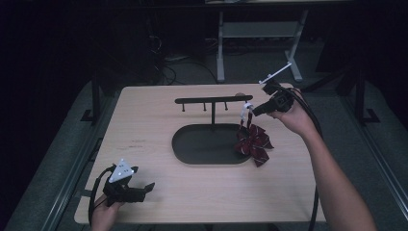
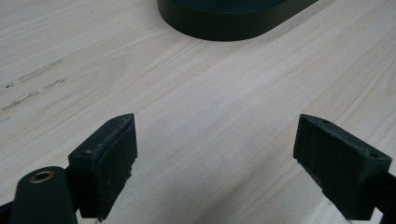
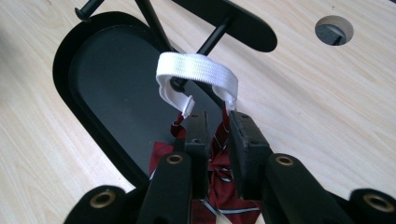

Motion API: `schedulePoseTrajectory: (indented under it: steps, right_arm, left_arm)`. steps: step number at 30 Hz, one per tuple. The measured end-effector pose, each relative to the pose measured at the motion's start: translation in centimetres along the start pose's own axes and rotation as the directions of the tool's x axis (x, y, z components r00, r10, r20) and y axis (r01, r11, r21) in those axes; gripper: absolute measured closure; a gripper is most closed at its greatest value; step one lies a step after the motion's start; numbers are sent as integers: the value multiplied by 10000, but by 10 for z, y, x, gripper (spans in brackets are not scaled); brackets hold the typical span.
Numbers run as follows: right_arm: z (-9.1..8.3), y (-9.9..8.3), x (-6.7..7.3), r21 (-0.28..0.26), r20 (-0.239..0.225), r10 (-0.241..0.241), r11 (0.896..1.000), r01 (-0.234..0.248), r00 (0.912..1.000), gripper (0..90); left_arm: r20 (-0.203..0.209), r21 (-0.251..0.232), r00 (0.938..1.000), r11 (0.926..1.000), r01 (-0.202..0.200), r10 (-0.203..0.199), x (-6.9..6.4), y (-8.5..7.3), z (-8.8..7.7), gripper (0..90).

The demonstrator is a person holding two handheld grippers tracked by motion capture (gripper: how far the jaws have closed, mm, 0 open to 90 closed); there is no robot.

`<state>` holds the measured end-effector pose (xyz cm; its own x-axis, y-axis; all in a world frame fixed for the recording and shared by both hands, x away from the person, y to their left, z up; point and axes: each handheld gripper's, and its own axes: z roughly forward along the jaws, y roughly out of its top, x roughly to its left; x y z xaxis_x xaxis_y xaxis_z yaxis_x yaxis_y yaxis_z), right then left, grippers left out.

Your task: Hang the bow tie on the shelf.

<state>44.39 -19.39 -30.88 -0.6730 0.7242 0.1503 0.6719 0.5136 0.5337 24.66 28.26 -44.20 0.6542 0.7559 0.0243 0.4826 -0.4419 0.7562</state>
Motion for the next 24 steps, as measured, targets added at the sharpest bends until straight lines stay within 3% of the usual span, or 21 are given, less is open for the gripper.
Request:
schedulePoseTrajectory:
  steps: [24]
  right_arm:
    - [-4,-34,-3,-322,-318,326,9989,-336,9990,696]
  left_arm:
    - [-77,-1,10000,10000,-37,37,-2,-1,-1,135]
